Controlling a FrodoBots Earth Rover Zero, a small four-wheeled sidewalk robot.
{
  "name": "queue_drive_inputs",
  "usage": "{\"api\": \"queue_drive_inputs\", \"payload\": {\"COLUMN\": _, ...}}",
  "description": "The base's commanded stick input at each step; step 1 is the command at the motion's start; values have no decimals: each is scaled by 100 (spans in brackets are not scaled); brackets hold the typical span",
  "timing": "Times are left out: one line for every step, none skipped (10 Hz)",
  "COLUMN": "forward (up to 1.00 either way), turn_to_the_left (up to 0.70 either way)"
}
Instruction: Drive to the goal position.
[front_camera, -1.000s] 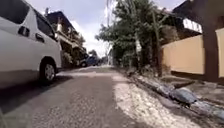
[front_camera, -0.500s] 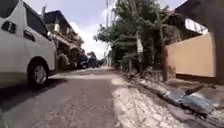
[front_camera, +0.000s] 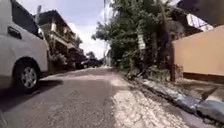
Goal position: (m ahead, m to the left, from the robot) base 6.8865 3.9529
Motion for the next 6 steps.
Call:
{"api": "queue_drive_inputs", "payload": {"forward": 70, "turn_to_the_left": 1}}
{"api": "queue_drive_inputs", "payload": {"forward": 70, "turn_to_the_left": 1}}
{"api": "queue_drive_inputs", "payload": {"forward": 70, "turn_to_the_left": 1}}
{"api": "queue_drive_inputs", "payload": {"forward": 70, "turn_to_the_left": 1}}
{"api": "queue_drive_inputs", "payload": {"forward": 70, "turn_to_the_left": 1}}
{"api": "queue_drive_inputs", "payload": {"forward": 70, "turn_to_the_left": 1}}
